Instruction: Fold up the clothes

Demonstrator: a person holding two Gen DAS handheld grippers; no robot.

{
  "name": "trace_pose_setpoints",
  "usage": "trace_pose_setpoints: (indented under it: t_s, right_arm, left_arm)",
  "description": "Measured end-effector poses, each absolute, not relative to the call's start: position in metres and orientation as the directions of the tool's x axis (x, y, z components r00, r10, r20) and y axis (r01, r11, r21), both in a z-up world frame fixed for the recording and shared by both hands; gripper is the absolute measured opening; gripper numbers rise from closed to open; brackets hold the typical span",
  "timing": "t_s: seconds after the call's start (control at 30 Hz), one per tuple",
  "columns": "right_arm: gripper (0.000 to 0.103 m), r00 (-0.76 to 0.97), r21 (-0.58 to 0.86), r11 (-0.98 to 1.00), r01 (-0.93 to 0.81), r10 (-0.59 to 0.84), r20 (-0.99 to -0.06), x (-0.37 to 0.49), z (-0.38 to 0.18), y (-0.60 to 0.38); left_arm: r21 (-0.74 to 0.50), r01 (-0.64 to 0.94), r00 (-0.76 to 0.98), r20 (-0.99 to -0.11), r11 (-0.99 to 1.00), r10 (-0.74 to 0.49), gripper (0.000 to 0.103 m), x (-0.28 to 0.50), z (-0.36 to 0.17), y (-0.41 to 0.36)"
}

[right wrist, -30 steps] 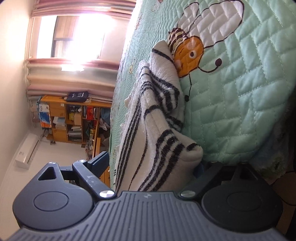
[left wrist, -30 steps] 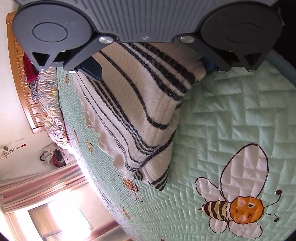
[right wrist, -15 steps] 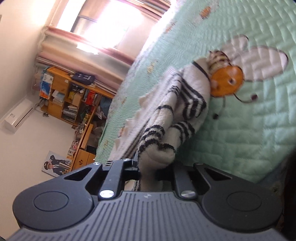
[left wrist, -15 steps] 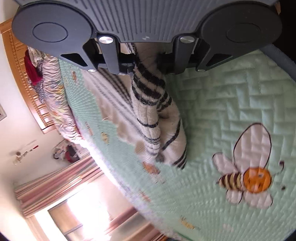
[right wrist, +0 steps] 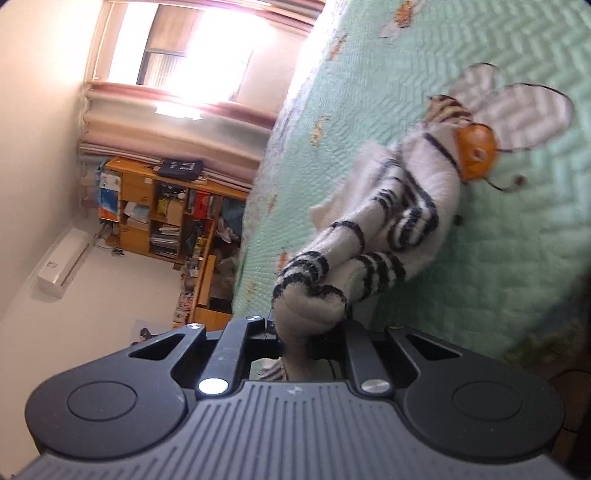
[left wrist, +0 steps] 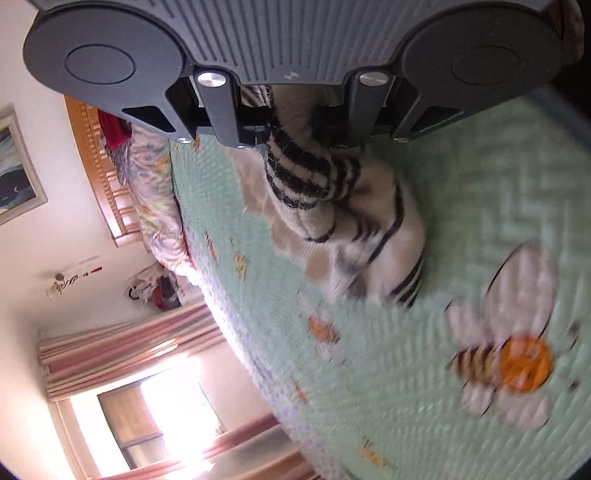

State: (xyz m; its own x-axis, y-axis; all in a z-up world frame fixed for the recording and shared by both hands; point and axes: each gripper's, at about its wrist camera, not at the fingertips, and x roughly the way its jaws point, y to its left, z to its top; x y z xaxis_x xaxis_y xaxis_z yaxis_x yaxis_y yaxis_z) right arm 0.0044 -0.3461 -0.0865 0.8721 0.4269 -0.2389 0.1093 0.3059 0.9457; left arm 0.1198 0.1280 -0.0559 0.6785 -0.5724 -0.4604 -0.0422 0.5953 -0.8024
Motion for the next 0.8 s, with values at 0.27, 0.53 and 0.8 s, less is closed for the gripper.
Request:
trace_pose_setpoints:
  t_s: [0.27,0.53,0.8]
  right_arm:
    - [0.021,0.888,0.951,0.267,0.154,0.386,-0.252,0.15,-0.082,-0.37]
    - [0.059,0.937,0.975,0.209,0.076,0.318,-0.142,0.123,-0.128,-0.385]
    - [0.064,0.905,0.909,0.417,0.002,0.386,-0.179,0.097,-0.106,-0.353]
  left_arm:
    - [-0.733,-0.194,0.619,-0.607,0.652,-0.498,0.029,0.246,-0.068,0.111]
    - [-0.711,-0.044,0.662,-0.547,0.702,-0.512,0.036,0.234,-0.084,0.119]
    - [-0.817,-0.058,0.761,-0.408,0.573,-0.505,0.086,0.23,-0.064,0.156]
